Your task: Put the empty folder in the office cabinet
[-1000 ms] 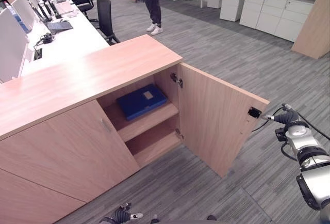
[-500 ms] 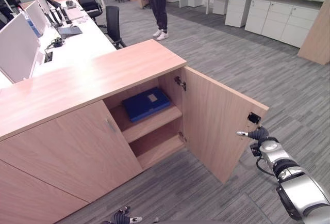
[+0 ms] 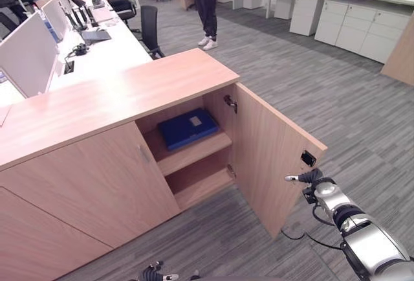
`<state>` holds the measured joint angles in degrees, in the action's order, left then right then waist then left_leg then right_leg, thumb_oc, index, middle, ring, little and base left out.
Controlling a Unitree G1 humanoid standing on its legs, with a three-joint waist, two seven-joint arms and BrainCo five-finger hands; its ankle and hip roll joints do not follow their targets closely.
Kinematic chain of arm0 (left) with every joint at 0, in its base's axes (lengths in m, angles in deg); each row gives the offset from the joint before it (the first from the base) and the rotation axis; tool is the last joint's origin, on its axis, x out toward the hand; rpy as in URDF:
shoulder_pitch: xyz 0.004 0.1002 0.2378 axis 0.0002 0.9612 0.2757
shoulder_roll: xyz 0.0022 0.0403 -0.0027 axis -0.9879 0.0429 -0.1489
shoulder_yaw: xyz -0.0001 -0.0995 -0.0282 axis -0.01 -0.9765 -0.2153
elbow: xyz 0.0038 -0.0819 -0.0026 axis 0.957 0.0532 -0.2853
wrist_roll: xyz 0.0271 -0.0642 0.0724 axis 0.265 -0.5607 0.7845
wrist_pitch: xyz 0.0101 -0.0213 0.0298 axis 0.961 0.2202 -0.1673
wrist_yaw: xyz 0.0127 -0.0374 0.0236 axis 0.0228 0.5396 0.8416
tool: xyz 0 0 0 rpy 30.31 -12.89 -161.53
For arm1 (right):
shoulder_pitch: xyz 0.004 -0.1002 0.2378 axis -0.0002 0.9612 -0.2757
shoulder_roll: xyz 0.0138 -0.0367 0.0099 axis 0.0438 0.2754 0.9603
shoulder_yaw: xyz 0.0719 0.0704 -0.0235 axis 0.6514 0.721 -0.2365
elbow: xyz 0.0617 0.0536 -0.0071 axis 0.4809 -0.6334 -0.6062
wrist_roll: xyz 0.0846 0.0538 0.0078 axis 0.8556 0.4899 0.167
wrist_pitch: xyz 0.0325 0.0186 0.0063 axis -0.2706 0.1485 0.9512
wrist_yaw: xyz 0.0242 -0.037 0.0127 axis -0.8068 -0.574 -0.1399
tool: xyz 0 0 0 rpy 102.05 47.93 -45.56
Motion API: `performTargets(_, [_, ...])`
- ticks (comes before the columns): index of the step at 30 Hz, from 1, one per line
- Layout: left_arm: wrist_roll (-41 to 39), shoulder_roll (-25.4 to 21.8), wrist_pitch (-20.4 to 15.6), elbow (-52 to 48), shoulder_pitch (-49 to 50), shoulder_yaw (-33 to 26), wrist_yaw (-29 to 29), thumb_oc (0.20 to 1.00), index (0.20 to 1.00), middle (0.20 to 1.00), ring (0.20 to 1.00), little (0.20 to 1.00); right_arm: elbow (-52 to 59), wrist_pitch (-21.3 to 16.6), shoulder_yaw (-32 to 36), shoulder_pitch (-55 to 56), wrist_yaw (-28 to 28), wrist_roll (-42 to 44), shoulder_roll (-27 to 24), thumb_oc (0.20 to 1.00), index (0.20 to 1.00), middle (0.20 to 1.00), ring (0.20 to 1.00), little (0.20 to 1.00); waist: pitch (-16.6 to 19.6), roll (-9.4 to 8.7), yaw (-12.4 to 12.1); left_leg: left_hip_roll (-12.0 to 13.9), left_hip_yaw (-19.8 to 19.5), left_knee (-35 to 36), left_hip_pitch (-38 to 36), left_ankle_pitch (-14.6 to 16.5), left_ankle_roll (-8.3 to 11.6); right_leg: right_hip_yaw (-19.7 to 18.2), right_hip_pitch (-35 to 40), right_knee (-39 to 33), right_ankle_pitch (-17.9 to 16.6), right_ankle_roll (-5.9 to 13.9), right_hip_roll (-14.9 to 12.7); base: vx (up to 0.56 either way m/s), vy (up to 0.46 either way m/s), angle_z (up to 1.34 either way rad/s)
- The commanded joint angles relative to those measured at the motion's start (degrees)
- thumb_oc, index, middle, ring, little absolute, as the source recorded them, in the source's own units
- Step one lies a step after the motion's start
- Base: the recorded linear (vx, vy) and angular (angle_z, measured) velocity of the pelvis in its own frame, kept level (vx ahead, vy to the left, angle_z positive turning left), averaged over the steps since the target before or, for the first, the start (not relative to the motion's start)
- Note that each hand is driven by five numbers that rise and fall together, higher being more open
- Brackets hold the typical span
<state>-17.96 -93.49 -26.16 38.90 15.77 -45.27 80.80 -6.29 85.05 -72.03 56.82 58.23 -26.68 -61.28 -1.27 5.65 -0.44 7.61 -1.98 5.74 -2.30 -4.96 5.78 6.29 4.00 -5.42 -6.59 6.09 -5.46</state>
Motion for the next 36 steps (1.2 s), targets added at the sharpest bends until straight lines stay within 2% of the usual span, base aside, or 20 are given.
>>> performTargets(1, [1.27, -2.77, -0.98, 1.23, -6.08, 1.29, 1.28, 1.000, 1.000, 1.000, 1.000, 1.000, 11.22, -5.57, -1.60, -7.55, 1.27, 0.60, 6.68, 1.000, 1.000, 1.000, 1.000, 1.000, -4.62, -4.54, -3.87, -1.55, 1.38, -0.74, -2.00, 3.50, 0.51, 1.15, 4.61, 2.16, 9.69, 2.32, -2.72, -0.02, -0.028, 0.12])
performTargets(4, [1.55, -2.46, -0.72, 1.71, -6.29, -0.51, 1.94, 1.000, 1.000, 1.000, 1.000, 1.000, 22.99, -6.56, -4.23, -1.43, 3.00, -0.51, 7.59, 1.000, 1.000, 1.000, 1.000, 1.000, -4.82, -4.72, -3.79, -1.08, 0.46, -0.74, -1.47, 3.09, 1.06, 2.06, 4.60, 2.40, 10.25, 1.90, -2.26, 0.00, -0.040, 0.10])
performTargets(11, [2.47, -2.52, -0.71, 1.85, -5.89, -1.79, 2.64, 1.000, 1.000, 1.000, 1.000, 1.000, 29.51, -7.54, -7.05, 1.28, 4.20, -2.47, 9.26, 1.000, 1.000, 1.000, 1.000, 1.000, -5.13, -4.94, -5.21, -0.29, -1.28, -0.75, -0.57, 2.22, 2.11, 3.79, 5.24, 1.54, 10.63, 1.35, -1.37, -0.02, -0.046, 0.23])
performTargets(12, [1.83, -2.51, -0.79, 1.72, -6.67, -1.58, 3.10, 1.000, 1.000, 1.000, 1.000, 1.000, 29.17, -7.77, -7.18, 0.05, 3.36, -1.30, 10.48, 1.000, 1.000, 1.000, 1.000, 1.000, -6.41, -5.19, -6.51, -0.25, -2.64, -1.89, 1.40, 1.18, 2.93, 4.49, 5.06, 1.12, 10.40, 1.28, -1.48, -0.13, -0.033, 0.46])
performTargets(14, [1.28, -2.72, -0.85, 1.55, -6.70, -2.03, 3.35, 1.000, 1.000, 1.000, 1.000, 1.000, 29.20, -7.89, -7.30, -1.02, 2.79, -0.46, 11.17, 1.000, 1.000, 1.000, 1.000, 1.000, -6.94, -5.52, -7.32, 0.19, -2.47, -4.46, 3.58, 1.51, 3.28, 5.68, 4.98, 0.81, 10.54, 1.25, -1.66, -0.12, -0.021, 0.64])
performTargets(15, [0.96, -2.70, -0.84, 1.47, -6.93, -2.05, 3.52, 1.000, 1.000, 1.000, 1.000, 1.000, 29.71, -7.91, -7.23, -1.53, 2.44, -0.15, 11.05, 1.000, 1.000, 1.000, 1.000, 1.000, -7.51, -5.77, -7.62, 0.34, -1.39, -7.17, 5.59, 1.83, 3.51, 6.56, 5.10, 0.66, 10.54, 1.23, -1.95, -0.11, 0.030, 0.72])
performTargets(16, [0.90, -2.56, -0.74, 1.43, -7.16, -2.04, 3.56, 1.000, 1.000, 1.000, 1.000, 1.000, 30.31, -7.97, -7.01, -1.66, 2.17, 0.26, 10.66, 1.000, 1.000, 1.000, 1.000, 1.000, -7.94, -5.99, -7.56, 0.95, 1.40, -8.97, 7.04, 1.57, 3.46, 7.69, 5.30, 0.53, 10.39, 1.22, -2.46, -0.11, 0.067, 0.78])
performTargets(18, [1.52, -2.33, -0.38, 1.81, -7.37, -2.15, 3.32, 1.000, 1.000, 1.000, 1.000, 1.000, 31.10, -7.60, -6.84, -1.77, 2.24, 0.60, 9.96, 1.000, 1.000, 1.000, 1.000, 1.000, -7.30, -6.28, -6.23, 3.54, 11.10, -10.04, 7.04, 2.25, 2.57, 10.52, 5.20, 0.56, 10.50, 1.41, -3.07, -0.06, 0.091, 0.76])
performTargets(19, [1.75, -2.30, -0.26, 1.39, -6.73, -2.25, 3.10, 1.000, 1.000, 1.000, 1.000, 1.000, 31.07, -7.15, -6.81, -1.85, 2.21, 0.50, 9.78, 1.000, 1.000, 1.000, 1.000, 1.000, -7.01, -6.18, -6.49, 4.05, 13.84, -10.28, 6.74, 2.10, 2.26, 10.98, 5.53, 0.58, 10.54, 1.57, -2.93, 0.03, 0.095, 0.91])
performTargets(22, [2.47, -2.60, 0.02, 1.46, -5.62, -2.52, 3.02, 1.000, 1.000, 1.000, 1.000, 1.000, 30.92, -6.50, -6.19, -2.23, 2.31, 0.38, 10.06, 1.000, 1.000, 1.000, 1.000, 1.000, -6.05, -6.09, -7.02, 3.05, 14.26, -8.24, 5.89, 2.38, 1.86, 11.11, 6.19, 0.77, 10.43, 1.74, -3.19, 0.08, 0.084, 0.70])
performTargets(27, [3.65, -3.73, 0.41, 2.83, -5.89, -2.21, 3.16, 1.000, 1.000, 1.000, 1.000, 1.000, 28.37, -6.19, -2.87, -4.14, 0.60, 1.90, 9.95, 1.000, 1.000, 1.000, 1.000, 1.000, -5.22, -7.49, -8.81, 0.36, 12.09, -6.38, 5.67, 2.74, -0.34, 13.41, 4.67, 7.11, 11.16, 2.86, -5.62, 0.03, 0.113, 0.49])
performTargets(28, [3.43, -4.01, 0.41, 2.69, -5.97, -2.27, 2.99, 1.000, 1.000, 1.000, 1.000, 1.000, 27.70, -6.28, -2.25, -4.53, 0.30, 2.34, 10.05, 1.000, 1.000, 1.000, 1.000, 1.000, -5.25, -7.50, -9.04, -0.14, 11.65, -5.79, 5.35, 3.02, -0.91, 13.42, 3.17, 9.95, 11.19, 3.34, -6.21, 0.03, 0.219, 0.39])
performTargets(29, [2.82, -5.03, 0.30, 1.85, -5.51, -2.79, 2.67, 1.000, 1.000, 1.000, 1.000, 1.000, 25.26, -6.24, -0.16, -6.73, -0.41, 3.18, 9.49, 1.000, 1.000, 1.000, 1.000, 1.000, -5.84, -7.29, -9.33, -0.85, 11.25, -4.50, 3.81, 3.79, -2.29, 11.96, -1.13, 18.48, 9.80, 5.87, -8.17, 0.03, 0.165, 0.21])
performTargets(30, [2.81, -5.05, 0.33, 1.82, -5.55, -2.81, 2.65, 1.000, 1.000, 1.000, 1.000, 1.000, 25.16, -6.28, -0.15, -6.84, -0.39, 3.19, 9.51, 1.000, 1.000, 1.000, 1.000, 1.000, -5.82, -7.41, -9.48, -0.98, 11.43, -4.45, 3.86, 3.78, -2.38, 11.69, -1.54, 18.96, 9.95, 5.98, -8.38, -0.01, 0.214, 0.22])
performTargets(31, [2.29, -6.19, 0.18, 1.11, -5.49, -2.99, 2.75, 1.000, 1.000, 1.000, 1.000, 1.000, 21.72, -6.11, 1.85, -11.10, -1.22, 3.65, 7.57, 1.000, 1.000, 1.000, 1.000, 1.000, -7.70, -6.80, -9.70, -1.20, 11.11, -4.24, 2.63, 4.22, -3.57, 8.88, -6.47, 28.90, 4.74, 8.91, -9.58, -0.05, 0.102, 0.06])
performTargets(32, [2.08, -6.85, 0.05, 1.20, -5.85, -2.95, 2.78, 1.000, 1.000, 1.000, 1.000, 1.000, 20.32, -6.18, 3.06, -12.05, -1.59, 4.54, 6.86, 1.000, 1.000, 1.000, 1.000, 1.000, -7.95, -5.96, -9.80, -0.32, 10.31, -4.21, 2.73, 4.05, -3.59, 7.89, -8.19, 31.26, 4.25, 8.91, -8.54, -0.05, 0.094, -0.04])
performTargets(33, [2.06, -6.85, 0.05, 1.22, -5.93, -2.93, 2.77, 1.000, 1.000, 1.000, 1.000, 1.000, 20.22, -6.23, 3.08, -12.15, -1.56, 4.58, 6.82, 1.000, 1.000, 1.000, 1.000, 1.000, -8.01, -5.99, -9.89, -0.33, 10.37, -4.22, 2.74, 4.07, -3.57, 7.79, -8.37, 31.51, 4.36, 8.91, -8.58, 0.00, 0.000, 0.00])
performTargets(35, [1.33, -7.12, -0.25, 1.34, -6.10, -2.83, 2.74, 1.000, 1.000, 1.000, 1.000, 1.000, 17.17, -6.45, 5.46, -13.05, -2.55, 6.62, 5.31, 1.000, 1.000, 1.000, 1.000, 1.000, -8.01, -5.58, -9.48, -1.03, 8.18, -2.77, 1.06, 4.49, -3.62, 5.05, -9.15, 30.44, 6.10, 8.91, -7.58, 0.18, 0.030, 0.34])
performTargets(36, [0.13, -7.78, -0.63, 1.65, -6.63, -2.72, 2.50, 1.000, 1.000, 1.000, 1.000, 1.000, 14.51, -6.63, 7.28, -13.60, -3.35, 8.62, 2.18, 1.000, 1.000, 1.000, 1.000, 1.000, -8.10, -5.82, -8.63, -2.73, 5.18, -1.88, 0.24, 4.87, -3.07, 2.68, -7.39, 21.23, 8.92, 7.95, -7.66, 0.23, 0.000, 0.46])
